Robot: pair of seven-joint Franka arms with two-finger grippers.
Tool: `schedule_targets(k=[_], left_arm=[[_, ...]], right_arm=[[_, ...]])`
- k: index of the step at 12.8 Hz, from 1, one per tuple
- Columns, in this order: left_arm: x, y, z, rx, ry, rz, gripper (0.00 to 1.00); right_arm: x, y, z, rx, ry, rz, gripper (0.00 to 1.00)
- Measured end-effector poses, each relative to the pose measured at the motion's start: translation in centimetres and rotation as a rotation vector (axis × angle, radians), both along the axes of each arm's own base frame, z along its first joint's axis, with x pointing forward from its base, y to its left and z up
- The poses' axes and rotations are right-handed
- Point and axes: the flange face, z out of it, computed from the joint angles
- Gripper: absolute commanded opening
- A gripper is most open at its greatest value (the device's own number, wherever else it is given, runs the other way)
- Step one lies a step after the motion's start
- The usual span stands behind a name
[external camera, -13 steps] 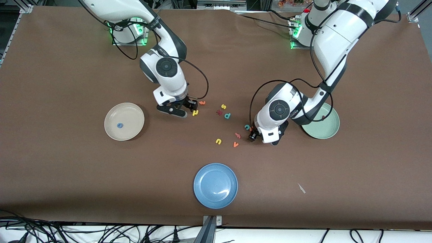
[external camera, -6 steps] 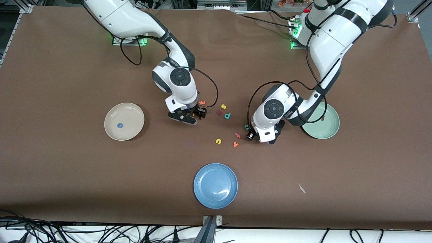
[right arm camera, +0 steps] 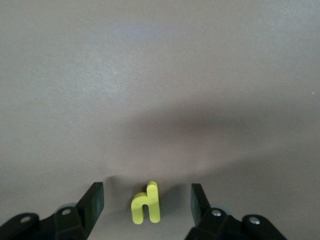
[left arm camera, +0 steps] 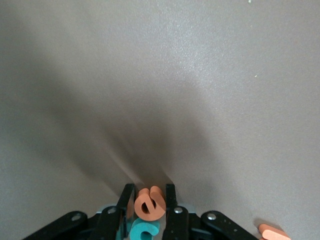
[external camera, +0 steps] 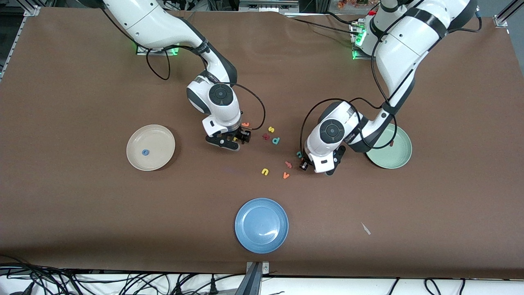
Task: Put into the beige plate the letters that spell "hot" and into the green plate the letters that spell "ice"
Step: 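Grasp the orange letter while the right gripper grasps the yellow letter, then place the orange and yellow letters on the green and beige plates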
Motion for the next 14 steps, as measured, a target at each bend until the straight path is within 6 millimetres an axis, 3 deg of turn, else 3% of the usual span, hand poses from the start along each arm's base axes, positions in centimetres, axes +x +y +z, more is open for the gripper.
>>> schedule_targets(k=[2, 3, 5, 7, 9, 11, 13, 14], left_arm=[[0.6, 1.0, 1.0, 0.032, 0.019, -0.045, 0.0], [1.3, 2.0, 2.7, 0.043, 0.024, -0.076, 0.0], [2.7, 4.8, 8.2, 0.013, 0.058, -0.159, 0.0], [3.0, 9.7, 13.8, -0.027, 0.129, -0.298, 0.0], [2.6, 15.3, 17.0, -0.057, 0.217, -0.467, 0.0], [2.2, 21.0, 17.4, -0.124, 0.286, -0.636, 0.0], [1.7, 25.3, 15.7, -0.189, 0.317, -0.758, 0.0], [1.1, 26.6, 14.3, -0.208, 0.337, -0.799, 0.0]], right_arm=[[-0.6, -0.2, -0.5, -0.009, 0.009, -0.004, 0.76], [-0.8, -0.2, -0.6, -0.009, 0.011, -0.005, 0.72], [-1.0, -0.2, -0.8, -0.008, 0.012, -0.011, 0.65], [-1.1, -0.2, -0.9, -0.003, 0.01, -0.016, 0.58], [-1.2, -0.1, -0.9, 0.003, 0.007, -0.02, 0.42], [-1.1, 0.0, -0.6, 0.006, 0.002, -0.021, 0.25], [-1.1, 0.0, -0.6, 0.007, 0.001, -0.021, 0.1], [-1.1, 0.0, -0.5, 0.007, -0.001, -0.021, 0.09]])
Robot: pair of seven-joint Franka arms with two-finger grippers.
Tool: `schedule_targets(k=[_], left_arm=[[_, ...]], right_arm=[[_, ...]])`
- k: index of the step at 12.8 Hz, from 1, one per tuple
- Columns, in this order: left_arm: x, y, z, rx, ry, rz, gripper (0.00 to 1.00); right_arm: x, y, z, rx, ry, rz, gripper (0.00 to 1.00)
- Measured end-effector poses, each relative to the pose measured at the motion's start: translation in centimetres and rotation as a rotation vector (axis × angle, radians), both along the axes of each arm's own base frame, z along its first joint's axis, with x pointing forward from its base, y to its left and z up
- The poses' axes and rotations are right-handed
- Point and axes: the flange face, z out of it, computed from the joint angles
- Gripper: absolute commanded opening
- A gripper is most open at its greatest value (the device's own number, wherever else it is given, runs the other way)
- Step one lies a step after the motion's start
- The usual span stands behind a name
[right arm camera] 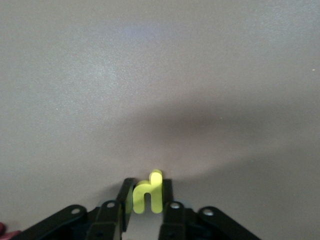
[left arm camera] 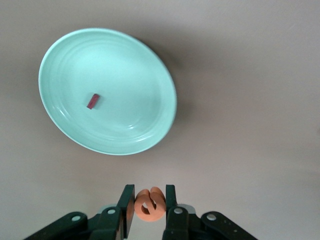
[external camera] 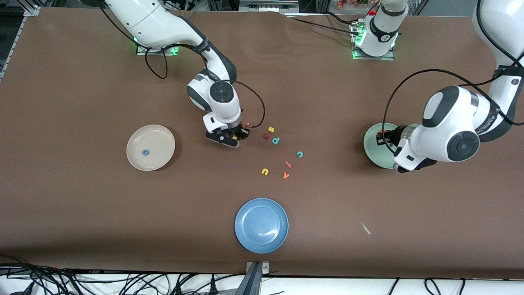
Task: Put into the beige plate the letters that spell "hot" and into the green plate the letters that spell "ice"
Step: 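Place the orange and yellow letters on the green and beige plates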
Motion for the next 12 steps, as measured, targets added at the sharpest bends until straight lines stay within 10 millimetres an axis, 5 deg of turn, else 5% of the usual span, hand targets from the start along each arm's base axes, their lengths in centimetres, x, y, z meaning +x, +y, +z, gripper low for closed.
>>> schedule_targets(k=[4, 6, 8, 10, 12], left_arm=[[-2.3, 0.6, -7.1, -0.023, -0.011, -0.07, 0.0], [-3.6, 0.9, -9.4, -0.038, -0.027, -0.063, 0.0], [-4.2, 1.7, -10.3, -0.046, -0.027, -0.054, 0.26], [-4.2, 2.3, -10.5, -0.047, -0.028, -0.049, 1.0], [-4.0, 2.5, -10.2, -0.047, -0.034, -0.045, 1.0]], right_arm=[[0.6, -0.3, 1.1, -0.001, -0.019, 0.033, 0.1], [2.6, -2.8, 3.5, -0.05, -0.021, 0.101, 0.1], [5.8, -8.2, 6.9, -0.109, -0.003, 0.198, 0.11], [8.5, -14.4, 9.9, -0.117, 0.045, 0.3, 0.11], [10.1, -19.9, 11.8, -0.094, 0.094, 0.391, 0.16]])
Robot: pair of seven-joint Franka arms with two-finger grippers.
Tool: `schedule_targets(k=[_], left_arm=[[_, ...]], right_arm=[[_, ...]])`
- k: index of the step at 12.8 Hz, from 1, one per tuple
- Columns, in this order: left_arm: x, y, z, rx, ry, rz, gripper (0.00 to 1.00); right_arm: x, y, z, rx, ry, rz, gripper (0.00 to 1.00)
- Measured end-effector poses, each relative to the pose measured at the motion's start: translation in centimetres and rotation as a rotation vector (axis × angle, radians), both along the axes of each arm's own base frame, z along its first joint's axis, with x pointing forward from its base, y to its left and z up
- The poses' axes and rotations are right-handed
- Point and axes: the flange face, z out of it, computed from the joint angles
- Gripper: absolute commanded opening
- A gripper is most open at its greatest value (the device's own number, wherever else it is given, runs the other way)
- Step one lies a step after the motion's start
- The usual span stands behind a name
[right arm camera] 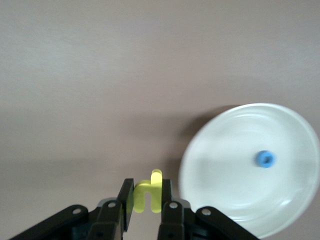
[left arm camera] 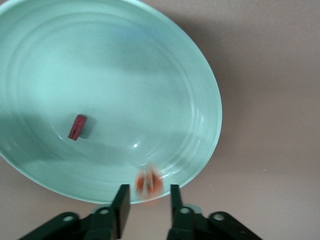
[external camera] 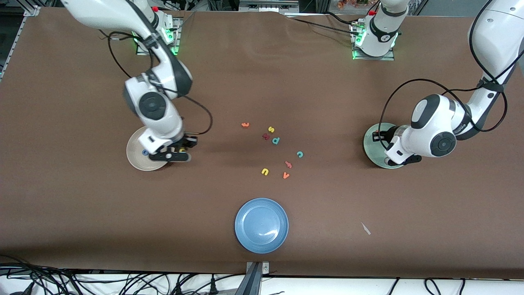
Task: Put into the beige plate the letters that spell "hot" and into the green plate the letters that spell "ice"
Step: 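Place the orange and yellow letters on the green and beige plates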
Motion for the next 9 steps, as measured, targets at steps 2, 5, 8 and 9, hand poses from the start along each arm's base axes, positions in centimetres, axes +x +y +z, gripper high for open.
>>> schedule_targets(k=[2, 5, 8, 9], left_arm=[[0.7, -0.2, 1.7, 0.009, -0.002, -0.008, 1.0], [2.8, -3.2, 7.6, -0.018, -0.023, 0.055, 1.0], [3.4, -7.8, 10.3, -0.005, -0.037, 0.164, 1.0], [3.3, -10.2, 10.5, 0.013, -0.049, 0.2, 1.0]], right_arm=[[0.5, -4.5, 0.5, -0.005, 0.032, 0.068, 0.16], [-1.5, -7.6, -1.5, 0.025, 0.053, 0.115, 0.89], [-5.3, -7.9, -4.6, 0.046, 0.014, 0.135, 0.98], [-6.0, -8.0, -4.9, 0.048, 0.012, 0.135, 0.96]])
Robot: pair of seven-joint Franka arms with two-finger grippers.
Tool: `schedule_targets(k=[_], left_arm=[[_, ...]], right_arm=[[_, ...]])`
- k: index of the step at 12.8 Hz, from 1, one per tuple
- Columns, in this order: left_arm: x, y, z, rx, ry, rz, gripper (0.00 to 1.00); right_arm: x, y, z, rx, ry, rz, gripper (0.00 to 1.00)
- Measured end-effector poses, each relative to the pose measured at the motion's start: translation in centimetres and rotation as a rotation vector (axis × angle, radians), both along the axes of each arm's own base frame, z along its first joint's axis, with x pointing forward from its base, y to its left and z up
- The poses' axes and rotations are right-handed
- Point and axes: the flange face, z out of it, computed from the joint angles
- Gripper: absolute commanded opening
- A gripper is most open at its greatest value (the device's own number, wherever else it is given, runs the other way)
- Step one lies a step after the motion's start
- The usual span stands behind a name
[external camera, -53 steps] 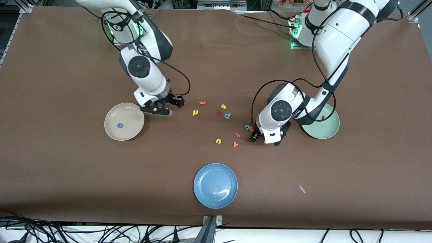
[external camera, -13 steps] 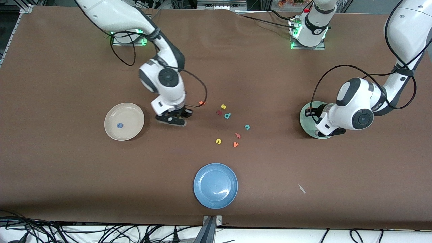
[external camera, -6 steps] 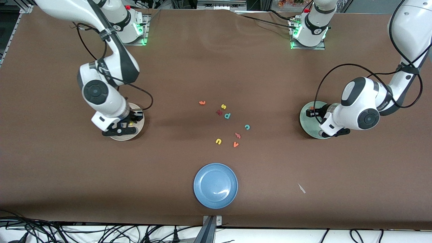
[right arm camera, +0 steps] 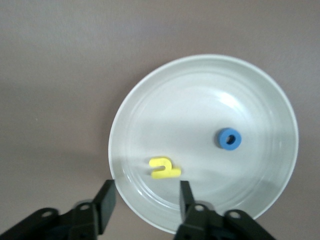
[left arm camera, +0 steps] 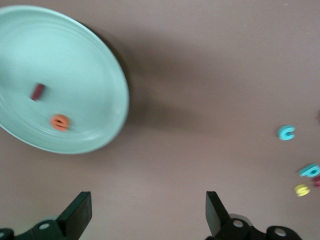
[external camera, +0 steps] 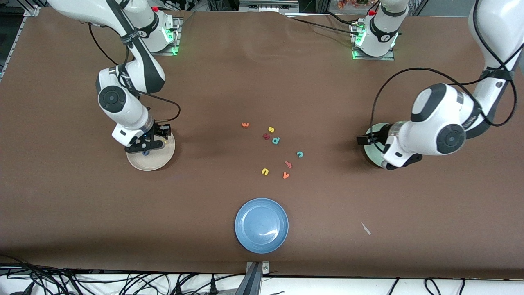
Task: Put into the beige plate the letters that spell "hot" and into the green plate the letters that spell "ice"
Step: 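Place the orange and yellow letters on the green and beige plates, then grasp the teal letter c while the right gripper grasps the orange letter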
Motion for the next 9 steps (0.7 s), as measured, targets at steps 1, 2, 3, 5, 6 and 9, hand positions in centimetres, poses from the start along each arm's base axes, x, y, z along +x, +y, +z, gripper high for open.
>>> schedule_targets(k=[1, 2, 3, 5, 6, 9], left_arm=[[-0.1, -2.8, 0.1, 0.011, -0.027, 0.046, 1.0], [-0.2, -5.6, 0.0, 0.015, -0.055, 0.104, 1.0], [-0.4, -8.1, -0.4, 0.015, -0.075, 0.165, 1.0], [-0.6, -11.7, -2.4, 0.011, -0.098, 0.286, 1.0], [-0.6, -12.9, -4.2, 0.025, -0.106, 0.337, 1.0], [-1.7, -16.4, -10.5, 0.123, -0.158, 0.438, 1.0]], right_arm=[[-0.3, 0.0, 0.1, 0.003, -0.003, -0.007, 0.96], [-0.3, 0.2, 0.5, 0.008, -0.009, -0.031, 0.96], [-0.5, 1.1, 0.9, 0.014, -0.017, -0.071, 0.96], [-1.9, 6.0, 1.5, 0.033, -0.028, -0.187, 0.96], [-3.0, 9.0, 1.7, 0.044, -0.031, -0.24, 0.97], [-6.0, 16.4, 1.7, 0.08, -0.046, -0.367, 0.97]])
